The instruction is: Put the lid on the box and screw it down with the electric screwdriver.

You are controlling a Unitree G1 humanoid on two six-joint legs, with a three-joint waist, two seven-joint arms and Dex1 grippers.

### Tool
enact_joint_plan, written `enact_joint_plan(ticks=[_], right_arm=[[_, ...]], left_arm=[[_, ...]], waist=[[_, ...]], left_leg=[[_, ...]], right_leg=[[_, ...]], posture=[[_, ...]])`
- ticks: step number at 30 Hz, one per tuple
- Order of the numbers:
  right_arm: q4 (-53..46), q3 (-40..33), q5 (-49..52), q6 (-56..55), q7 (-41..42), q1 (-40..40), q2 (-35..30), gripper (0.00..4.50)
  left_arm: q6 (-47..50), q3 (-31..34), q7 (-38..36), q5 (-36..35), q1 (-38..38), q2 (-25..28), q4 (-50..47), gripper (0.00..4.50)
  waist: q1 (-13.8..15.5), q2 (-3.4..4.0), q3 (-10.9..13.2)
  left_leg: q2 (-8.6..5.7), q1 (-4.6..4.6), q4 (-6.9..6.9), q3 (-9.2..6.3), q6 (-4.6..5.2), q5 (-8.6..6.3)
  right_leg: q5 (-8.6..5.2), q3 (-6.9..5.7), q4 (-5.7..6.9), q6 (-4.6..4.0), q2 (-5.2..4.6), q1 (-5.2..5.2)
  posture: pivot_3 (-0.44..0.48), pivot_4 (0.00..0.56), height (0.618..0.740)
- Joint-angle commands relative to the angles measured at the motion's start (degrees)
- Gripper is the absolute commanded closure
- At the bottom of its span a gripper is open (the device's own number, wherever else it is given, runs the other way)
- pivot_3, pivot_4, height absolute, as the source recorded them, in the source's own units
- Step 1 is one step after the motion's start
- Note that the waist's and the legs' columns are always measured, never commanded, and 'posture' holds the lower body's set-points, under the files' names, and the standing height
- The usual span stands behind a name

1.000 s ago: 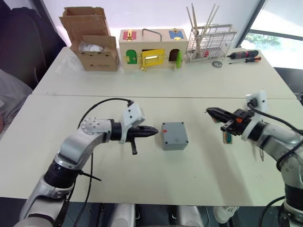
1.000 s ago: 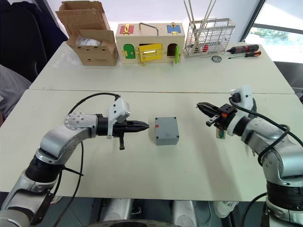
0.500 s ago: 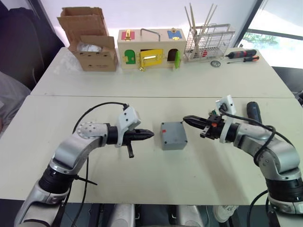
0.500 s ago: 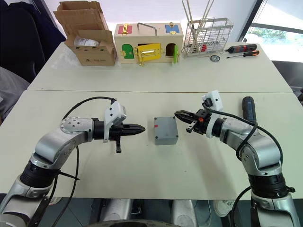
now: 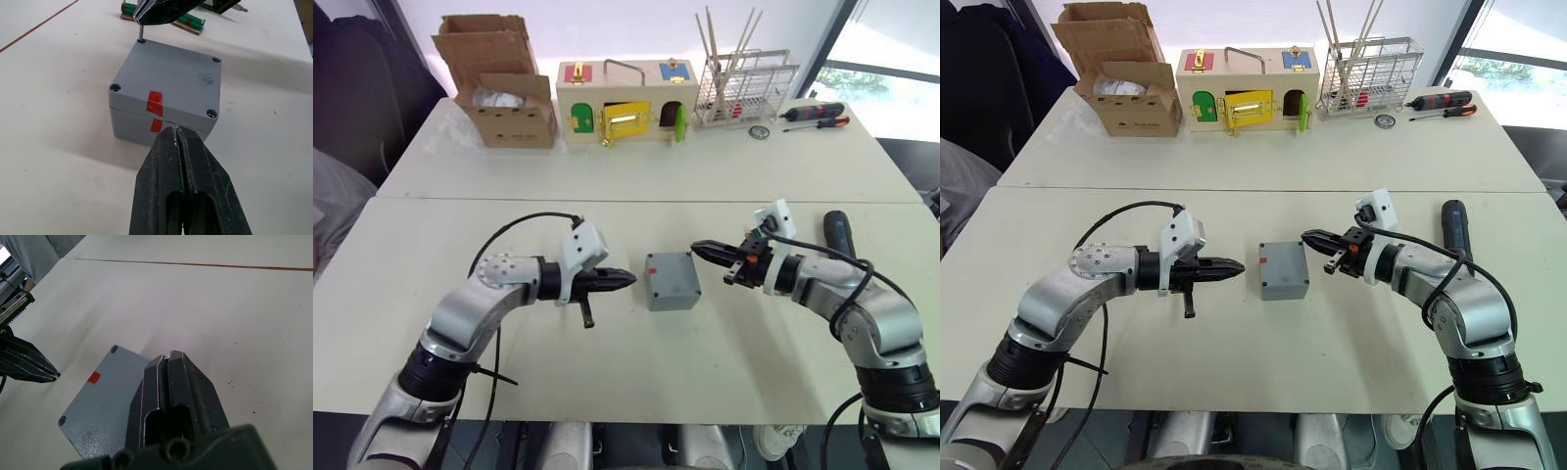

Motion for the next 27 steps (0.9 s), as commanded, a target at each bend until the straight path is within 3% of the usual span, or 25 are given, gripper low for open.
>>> enact_joint_plan(ticks=[1,17,20,25,27], right_arm=[[-0.54,-0.03,-0.27,-0.63,0.29,-0.32,0.26,4.47],[0.55,1.64,-1.61,-1.15,0.56,-0.61,0.6,4.47],[0.63,1.47,-1.61,-1.23,0.95,-0.72,0.43,3.55],[-0.38,-0.31,-1.42,-0.26,0.94,-1.32,-1.25,1.02],[-1.09,-2.63,-0.04,1.31,0.62,-1.87,-2.23,0.25]], left_arm=[[-1.01,-0.02,0.16,0.07,-0.14,-0.25,-0.71,4.5],[-1.48,-0.44,0.07,0.37,-0.44,-0.81,-0.2,4.5],[-1.64,-0.61,-0.01,0.49,-0.75,-1.02,0.04,4.5],[-2.04,-0.75,-0.64,0.49,-1.36,-1.37,0.16,4.5],[-2.36,-0.97,-0.94,0.46,-1.76,-1.65,0.24,4.5]], waist=[[0.01,0.0,0.0],[-0.01,0.0,0.0],[0.01,0.0,0.0],[0.0,0.0,0.0],[0.04,0.0,0.0]], left_leg=[[0.0,0.0,0.0,0.0,0.0,0.0],[0.01,0.0,0.0,0.0,0.0,0.0],[0.0,0.0,0.0,0.0,0.0,0.0],[0.0,0.0,0.0,0.0,0.0,0.0],[0.0,0.0,0.0,0.0,0.0,0.0]], right_leg=[[0.0,0.0,0.0,0.0,0.0,0.0],[0.0,0.0,0.0,0.0,0.0,0.0],[0.0,0.0,0.0,0.0,0.0,0.0],[0.0,0.0,0.0,0.0,0.0,0.0],[0.0,0.0,0.0,0.0,0.0,0.0]], posture=[[0.0,0.15,0.728],[0.0,0.15,0.728],[0.0,0.15,0.728],[0.0,0.15,0.728],[0.0,0.15,0.728]])
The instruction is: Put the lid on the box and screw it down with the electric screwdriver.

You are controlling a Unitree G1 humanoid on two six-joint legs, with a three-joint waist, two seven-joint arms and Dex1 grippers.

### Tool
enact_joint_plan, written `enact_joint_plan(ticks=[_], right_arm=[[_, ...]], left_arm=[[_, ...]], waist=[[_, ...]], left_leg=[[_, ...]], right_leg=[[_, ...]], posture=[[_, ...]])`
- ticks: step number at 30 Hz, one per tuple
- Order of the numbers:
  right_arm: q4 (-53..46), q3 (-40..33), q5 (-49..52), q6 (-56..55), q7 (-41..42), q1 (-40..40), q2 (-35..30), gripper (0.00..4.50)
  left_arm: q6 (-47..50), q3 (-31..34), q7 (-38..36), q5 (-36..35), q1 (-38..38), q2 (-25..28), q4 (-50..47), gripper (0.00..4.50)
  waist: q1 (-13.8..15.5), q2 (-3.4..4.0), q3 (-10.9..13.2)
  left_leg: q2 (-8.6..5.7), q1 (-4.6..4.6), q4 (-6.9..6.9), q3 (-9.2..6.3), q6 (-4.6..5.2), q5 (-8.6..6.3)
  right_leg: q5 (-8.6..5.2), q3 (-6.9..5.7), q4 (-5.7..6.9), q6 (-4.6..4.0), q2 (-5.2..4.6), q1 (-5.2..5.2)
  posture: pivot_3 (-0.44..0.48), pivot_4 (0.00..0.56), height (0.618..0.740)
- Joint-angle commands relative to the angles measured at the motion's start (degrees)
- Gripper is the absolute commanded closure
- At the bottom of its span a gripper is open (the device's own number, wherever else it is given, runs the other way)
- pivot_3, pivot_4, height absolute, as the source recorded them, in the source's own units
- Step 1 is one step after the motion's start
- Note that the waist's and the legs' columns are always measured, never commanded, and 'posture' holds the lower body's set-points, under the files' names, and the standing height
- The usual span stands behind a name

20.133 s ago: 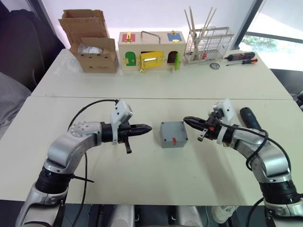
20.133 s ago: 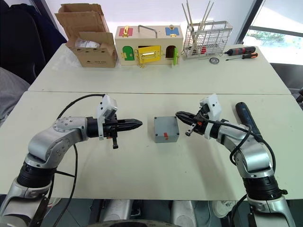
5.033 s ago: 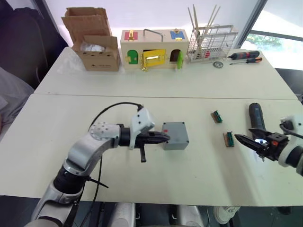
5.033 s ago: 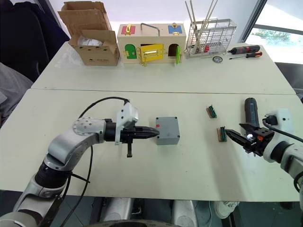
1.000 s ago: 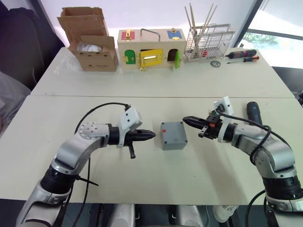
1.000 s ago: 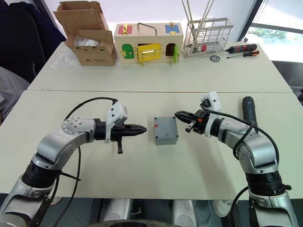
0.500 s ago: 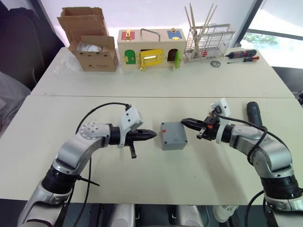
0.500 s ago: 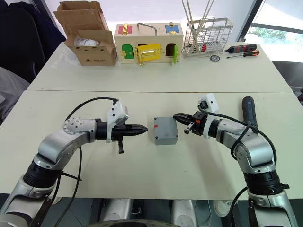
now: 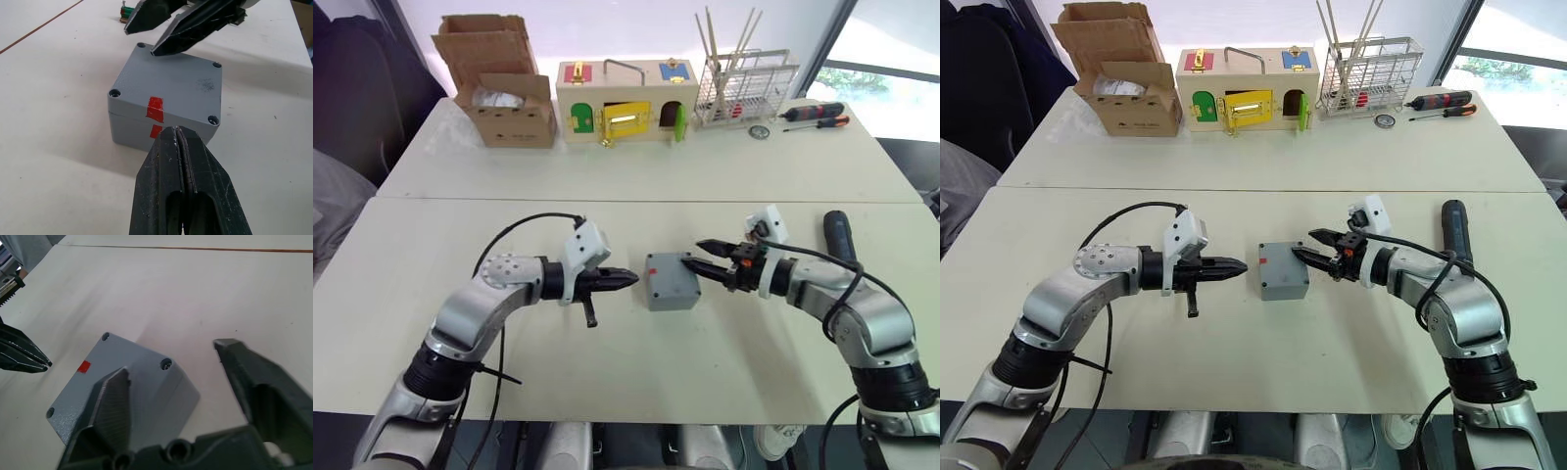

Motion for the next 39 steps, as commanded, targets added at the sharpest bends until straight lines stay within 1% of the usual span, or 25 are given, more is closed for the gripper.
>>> enact_joint_plan(ticks=[1,4,5,7,8,10,11,13,14,15,16,17,19,20,24,27,29,34,39], right_arm=[[-2.68,-5.75,2.59,2.15,-0.34,-1.87,-2.32,0.25],[-2.93,-12.4,5.96,5.61,-1.96,-3.36,-4.29,0.25],[-1.8,-15.51,6.94,7.59,-2.31,-4.4,-6.34,0.25],[0.82,-19.38,7.33,10.31,-2.3,-5.8,-10.53,0.25],[2.63,-20.12,6.29,10.86,-1.64,-6.15,-13.69,0.12],[7.72,-20.61,3.96,11.65,-0.1,-7.5,-20.37,0.12],[9.8,-20.57,3.1,11.52,0.34,-8.12,-22.72,0.12],[14.31,-18.75,0.68,11.33,-0.17,-10.5,-26.27,0.12],[17.28,-16.71,-0.7,12.53,0.13,-12.21,-28.53,0.12],[20.55,-13.42,-2.31,15.67,0.73,-14.08,-31.5,0.12],[23.52,-8.33,-4.36,19.51,2.47,-15.69,-35.14,0.12],[26.2,-3.14,-5.48,22.92,5.76,-17.21,-38.04,0.12],[30.64,5.62,-5.74,29.06,12.65,-21.19,-40.56,0.12],[33.45,8.18,-6.24,29.87,14.91,-23.64,-39.98,0.12],[44.78,16.56,-12.09,28.68,19.47,-31.86,-36.54,0.12],[54.93,20.31,-16.42,26.13,21.49,-37.68,-32.29,0.12],[61.59,22.77,-19.33,22.99,24.23,-40.48,-29.43,0.12],[72.6,27.24,-26.75,15.95,29.47,-43.04,-24.79,0.12],[82.49,26.38,-31.95,9.86,28.08,-45.93,-20.22,0.12]], left_arm=[[-1.55,-0.64,-0.67,-0.05,-1.53,-0.66,-0.88,4.5],[-2.0,-1.28,-1.09,-0.23,-2.48,-1.22,-1.2,4.5],[-2.26,-1.54,-1.6,-0.42,-2.83,-1.28,-1.69,4.5],[-2.71,-2.2,-2.32,-0.62,-3.42,-1.64,-2.56,4.5],[-3.16,-2.69,-2.77,-0.64,-3.72,-1.91,-3.15,4.5],[-3.98,-4.33,-3.31,-0.61,-4.47,-3.1,-4.65,4.5],[-4.19,-4.95,-3.43,-0.61,-4.72,-3.62,-5.21,4.5],[-4.67,-5.9,-3.83,-0.54,-5.0,-4.15,-6.0,4.5],[-5.04,-6.49,-4.01,-0.4,-5.13,-4.45,-6.38,4.5],[-5.43,-7.22,-4.0,-0.18,-5.35,-4.99,-6.74,4.5],[-5.93,-8.15,-3.75,0.3,-5.62,-5.82,-6.9,4.5],[-6.57,-9.17,-3.39,0.84,-5.75,-6.76,-6.81,4.5],[-7.5,-10.54,-2.65,1.71,-5.45,-8.18,-6.42,4.5],[-7.71,-10.93,-2.23,2.04,-5.19,-8.68,-6.27,4.5],[-7.79,-11.85,-0.25,3.0,-4.13,-10.14,-6.37,4.5],[-7.86,-12.49,1.23,3.77,-3.12,-10.67,-6.28,4.5],[-7.53,-12.68,2.59,4.07,-2.41,-11.33,-6.44,4.5],[-7.59,-12.73,4.45,5.12,-2.28,-12.31,-6.57,4.5],[-7.04,-12.32,6.1,5.76,-1.4,-12.07,-7.22,4.5]], waist=[[0.1,0.0,0.0],[0.04,0.0,0.0],[0.04,0.0,0.0],[0.12,0.01,0.01],[0.1,0.0,0.0],[0.11,0.0,0.01],[0.03,0.01,0.0],[-0.08,0.01,0.0],[-0.22,0.01,0.0],[-0.36,0.04,-0.01],[-0.36,0.14,-0.01],[-0.29,0.15,-0.02],[-0.15,0.13,-0.01],[-0.17,0.13,-0.01],[-0.82,0.18,-0.02],[-0.93,0.21,0.0],[-1.16,0.2,0.0],[-0.61,0.2,0.0],[-0.49,0.21,0.0]], left_leg=[[0.0,0.0,0.0,0.0,0.0,0.0],[0.01,-0.01,0.0,0.01,0.0,0.0],[0.01,-0.01,0.0,0.01,0.01,-0.01],[0.01,-0.02,0.0,0.01,0.06,-0.04],[0.02,-0.01,0.0,0.0,0.08,-0.04],[0.01,-0.01,-0.01,0.02,0.19,-0.11],[0.01,-0.02,-0.01,0.02,0.22,-0.13],[-0.01,-0.01,-0.01,0.07,0.23,-0.13],[-0.02,0.0,-0.01,0.08,0.23,-0.13],[-0.04,0.02,-0.02,0.1,0.23,-0.13],[-0.03,0.04,-0.02,0.13,0.23,-0.13],[-0.02,0.05,-0.04,0.14,0.23,-0.13],[0.03,0.04,-0.1,0.11,0.23,-0.13],[0.06,0.02,-0.1,0.11,0.23,-0.13],[0.03,0.02,-0.08,0.18,0.26,-0.15],[0.02,-0.04,-0.1,0.17,0.25,-0.14],[-0.06,-0.05,-0.09,0.2,-0.05,0.03],[-0.1,-0.1,-0.06,0.2,-0.06,0.04],[-0.1,-0.06,-0.05,0.21,-0.15,0.09]], right_leg=[[0.0,0.0,0.0,0.0,0.0,0.0],[0.0,0.01,-0.01,0.0,-0.02,0.0],[0.0,0.01,-0.01,0.0,-0.03,0.0],[0.0,0.0,-0.01,0.0,-0.03,0.0],[0.0,0.0,-0.02,0.0,-0.03,0.0],[0.0,0.0,-0.04,0.0,-0.04,0.0],[0.0,0.0,-0.06,-0.01,-0.04,0.0],[0.0,0.03,-0.1,-0.01,-0.04,0.0],[0.0,0.03,-0.09,-0.01,-0.04,0.0],[0.0,0.05,-0.08,-0.01,-0.02,-0.01],[0.0,0.08,-0.05,-0.01,-0.01,-0.03],[-0.01,0.1,-0.03,-0.02,-0.02,-0.06],[-0.02,0.11,-0.07,-0.04,-0.02,-0.1],[-0.02,0.11,-0.11,-0.04,-0.01,-0.1],[0.0,0.19,-0.16,-0.06,-0.04,-0.1],[0.01,0.18,-0.15,-0.03,-0.04,-0.17],[0.01,0.18,-0.16,-0.02,-0.03,-0.18],[0.02,0.16,-0.16,-0.01,-0.04,-0.17],[0.02,0.16,-0.09,0.0,-0.04,-0.16]], posture=[[0.0,0.15,0.728],[0.0,0.15,0.728],[0.0,0.15,0.728],[0.0,0.15,0.728],[0.0,0.15,0.728],[0.0,0.15,0.728],[0.0,0.15,0.728],[0.0,0.15,0.728],[0.0,0.15,0.728],[0.0,0.15,0.728],[0.0,0.15,0.728],[0.0,0.15,0.728],[0.0,0.15,0.728],[0.0,0.15,0.728],[0.0,0.15,0.728],[0.0,0.15,0.728],[0.0,0.15,0.728],[0.0,0.15,0.728],[0.0,0.15,0.728]])
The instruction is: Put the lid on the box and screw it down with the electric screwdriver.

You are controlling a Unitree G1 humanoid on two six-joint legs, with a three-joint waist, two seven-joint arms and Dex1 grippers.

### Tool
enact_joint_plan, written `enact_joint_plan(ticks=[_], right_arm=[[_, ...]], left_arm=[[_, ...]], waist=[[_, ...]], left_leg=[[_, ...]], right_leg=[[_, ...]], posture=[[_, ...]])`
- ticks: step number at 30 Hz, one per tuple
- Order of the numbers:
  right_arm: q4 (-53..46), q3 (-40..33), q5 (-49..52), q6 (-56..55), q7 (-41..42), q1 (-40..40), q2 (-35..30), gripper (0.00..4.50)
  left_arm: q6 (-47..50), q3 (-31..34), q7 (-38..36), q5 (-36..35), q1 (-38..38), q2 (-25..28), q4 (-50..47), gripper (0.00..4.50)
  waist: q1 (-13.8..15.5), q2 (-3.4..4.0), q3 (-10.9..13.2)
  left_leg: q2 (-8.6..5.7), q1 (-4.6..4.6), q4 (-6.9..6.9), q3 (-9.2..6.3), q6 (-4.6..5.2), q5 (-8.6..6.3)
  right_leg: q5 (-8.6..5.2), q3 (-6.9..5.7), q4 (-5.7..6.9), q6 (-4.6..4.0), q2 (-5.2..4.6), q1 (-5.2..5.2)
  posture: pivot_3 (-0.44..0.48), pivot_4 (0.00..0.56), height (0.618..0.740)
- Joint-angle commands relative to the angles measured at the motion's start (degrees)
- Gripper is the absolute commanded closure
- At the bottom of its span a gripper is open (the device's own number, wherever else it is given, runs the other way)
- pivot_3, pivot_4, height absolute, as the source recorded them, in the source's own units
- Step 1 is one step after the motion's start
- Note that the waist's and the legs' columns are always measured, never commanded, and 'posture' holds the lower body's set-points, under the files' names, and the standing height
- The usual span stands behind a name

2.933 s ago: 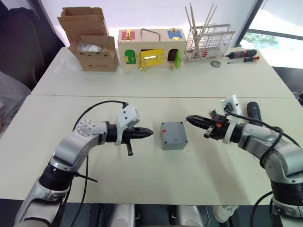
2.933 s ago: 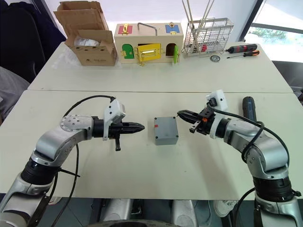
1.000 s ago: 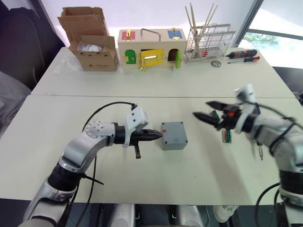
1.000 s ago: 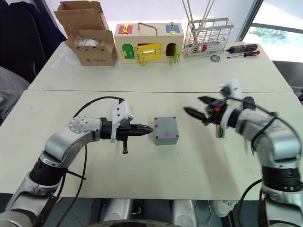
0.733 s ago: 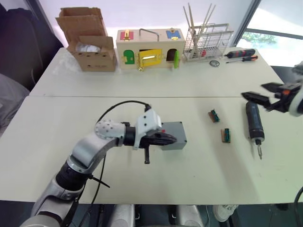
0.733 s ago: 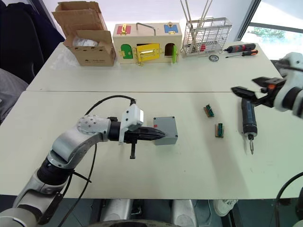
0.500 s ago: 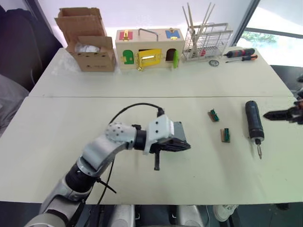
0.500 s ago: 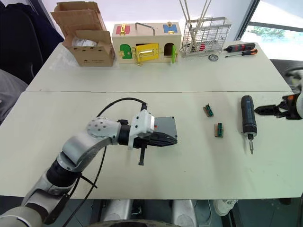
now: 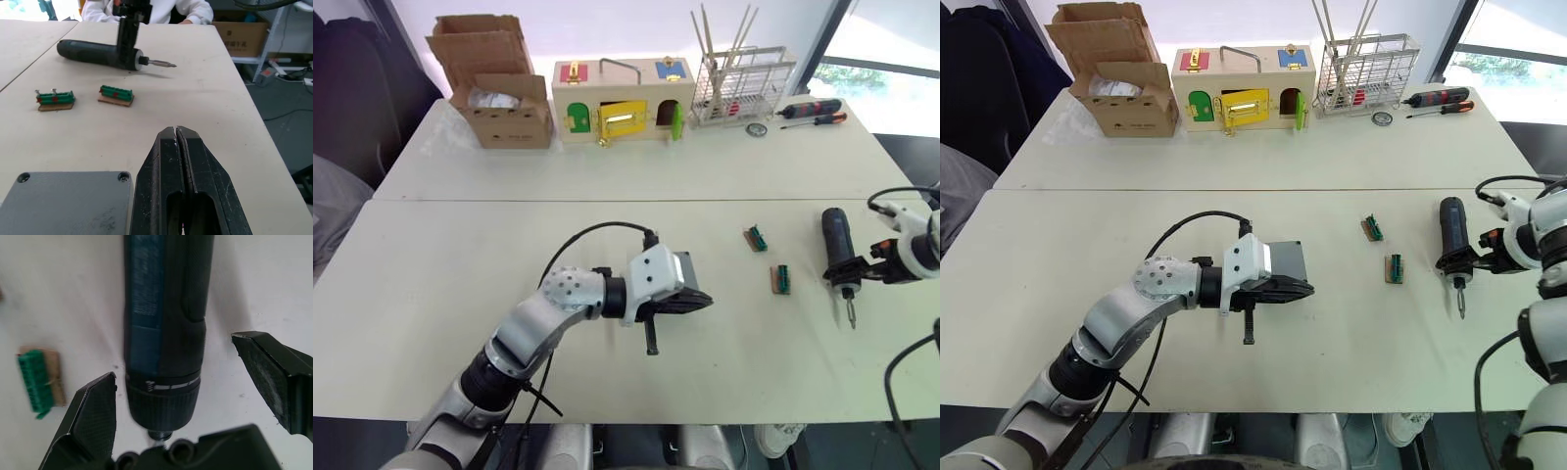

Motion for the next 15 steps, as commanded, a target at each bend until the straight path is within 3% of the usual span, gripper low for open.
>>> enact_joint_plan(ticks=[1,4,5,11,15], right_arm=[[5.48,-1.61,-3.56,-3.73,-1.11,-3.18,1.93,0.12],[8.67,-1.96,-6.27,-6.11,-1.84,-4.41,4.25,0.12],[9.37,-1.64,-7.38,-7.16,-1.49,-4.49,4.82,0.7],[12.12,-0.48,-13.77,-12.19,0.91,-4.68,6.57,2.6],[13.26,-0.42,-17.0,-14.63,2.01,-4.05,6.46,2.7]], left_arm=[[0.07,0.55,1.42,-0.01,0.84,-0.28,-2.55,4.5],[0.62,0.24,2.49,-0.01,1.63,-0.51,-3.14,4.5],[0.79,0.06,2.78,0.03,1.81,-0.58,-3.35,4.5],[2.32,-0.31,4.32,0.19,2.89,-0.14,-4.88,4.5],[3.33,0.33,5.23,0.21,3.92,0.89,-5.86,4.5]], waist=[[-0.04,0.0,0.0],[-0.11,-0.01,0.0],[-0.18,-0.02,-0.01],[-0.68,-0.05,-0.02],[-0.79,-0.05,-0.02]], left_leg=[[0.0,0.0,0.0,0.0,-0.01,0.0],[0.02,0.01,0.0,0.0,-0.02,0.01],[0.02,0.01,0.0,0.0,-0.02,0.01],[0.03,0.08,0.01,-0.03,-0.03,0.01],[0.03,0.1,0.0,-0.04,-0.03,0.01]], right_leg=[[0.0,0.0,0.0,0.0,0.0,0.0],[0.0,0.0,0.02,0.0,0.01,0.0],[0.0,0.0,0.02,0.0,0.01,0.01],[0.0,-0.02,0.02,0.0,0.02,0.1],[0.0,-0.02,0.02,0.0,0.02,0.12]], posture=[[0.0,0.15,0.728],[0.0,0.15,0.728],[0.0,0.15,0.728],[0.0,0.15,0.728],[0.0,0.15,0.728]])
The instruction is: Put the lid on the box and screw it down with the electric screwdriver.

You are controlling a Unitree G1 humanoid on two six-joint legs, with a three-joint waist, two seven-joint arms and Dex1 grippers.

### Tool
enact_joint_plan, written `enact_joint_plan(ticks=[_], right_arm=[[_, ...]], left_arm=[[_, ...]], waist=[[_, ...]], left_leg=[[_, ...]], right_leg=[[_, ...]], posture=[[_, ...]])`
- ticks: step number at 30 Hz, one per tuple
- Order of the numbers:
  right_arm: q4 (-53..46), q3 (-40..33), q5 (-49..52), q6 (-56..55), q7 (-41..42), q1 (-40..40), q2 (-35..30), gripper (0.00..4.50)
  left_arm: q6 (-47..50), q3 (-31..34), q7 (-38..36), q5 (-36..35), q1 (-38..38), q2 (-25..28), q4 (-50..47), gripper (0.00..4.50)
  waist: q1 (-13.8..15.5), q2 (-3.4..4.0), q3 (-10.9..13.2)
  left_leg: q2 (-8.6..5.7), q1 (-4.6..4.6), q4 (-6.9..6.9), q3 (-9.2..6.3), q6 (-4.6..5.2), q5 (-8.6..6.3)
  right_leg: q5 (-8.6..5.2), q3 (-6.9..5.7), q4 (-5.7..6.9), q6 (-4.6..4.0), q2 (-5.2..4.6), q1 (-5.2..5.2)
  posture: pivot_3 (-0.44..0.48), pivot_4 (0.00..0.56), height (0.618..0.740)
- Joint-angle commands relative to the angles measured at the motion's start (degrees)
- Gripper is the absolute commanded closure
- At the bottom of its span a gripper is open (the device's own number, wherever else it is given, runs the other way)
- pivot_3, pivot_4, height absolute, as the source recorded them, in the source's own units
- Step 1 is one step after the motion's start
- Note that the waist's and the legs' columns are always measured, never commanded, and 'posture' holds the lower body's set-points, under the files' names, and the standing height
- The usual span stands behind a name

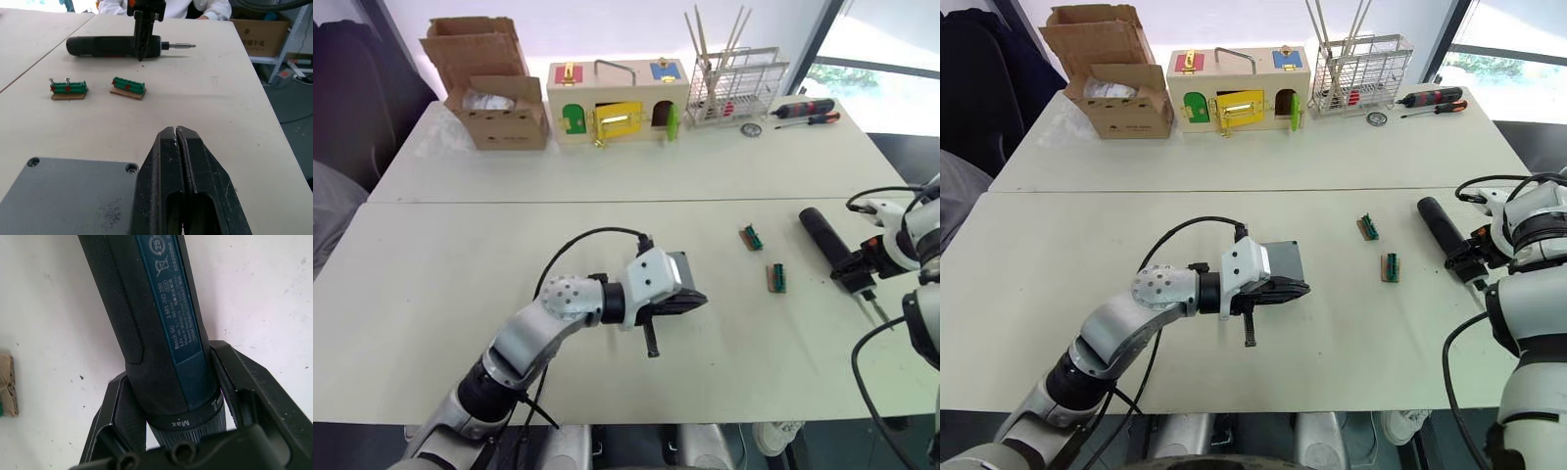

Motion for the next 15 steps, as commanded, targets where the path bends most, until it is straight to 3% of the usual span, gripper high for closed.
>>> enact_joint_plan(ticks=[1,7,10,12,15], right_arm=[[1.93,0.09,-2.89,-1.68,0.76,1.24,0.31,2.7],[1.3,-4.44,-2.42,-6.41,-5.65,0.04,-0.49,2.7],[-1.17,-14.1,4.11,-6.32,-10.3,-9.35,-2.6,2.7],[-2.5,-17.56,6.07,-4.59,-10.37,-12.66,-3.55,2.7],[-7.7,-22.34,10.33,1.49,-6.93,-15.48,-4.19,2.7]], left_arm=[[0.4,0.53,0.46,-0.09,0.36,0.56,-2.85,4.5],[0.37,0.99,-0.33,-0.52,-0.11,1.48,-2.42,4.5],[0.02,3.79,-2.86,-1.9,-2.51,2.98,0.23,4.5],[-0.04,5.84,-4.09,-3.38,-2.92,3.63,1.46,4.5],[-0.75,8.08,-6.36,-3.96,-3.43,5.78,4.2,4.5]], waist=[[0.09,0.0,0.0],[-0.03,-0.01,0.0],[-0.22,0.27,0.15],[-0.48,0.89,0.3],[-0.19,0.91,0.29]], left_leg=[[0.0,0.0,0.0,0.0,0.0,0.0],[-0.01,0.02,0.01,0.0,-0.01,0.0],[-0.02,0.05,0.05,0.07,0.0,0.0],[-0.05,-0.01,0.04,0.31,0.0,0.0],[-0.01,-0.02,-0.25,0.29,-0.06,0.02]], right_leg=[[0.0,0.0,0.0,0.0,0.0,0.0],[0.0,0.0,-0.06,0.0,-0.02,0.08],[0.01,0.07,-0.07,0.01,-0.11,0.12],[0.05,0.33,0.03,0.09,-0.13,-0.16],[-0.04,0.29,0.12,0.13,0.05,-0.36]], posture=[[0.0,0.15,0.728],[0.0,0.15,0.728],[0.0,0.15,0.728],[0.0,0.15,0.728],[0.0,0.15,0.728]])
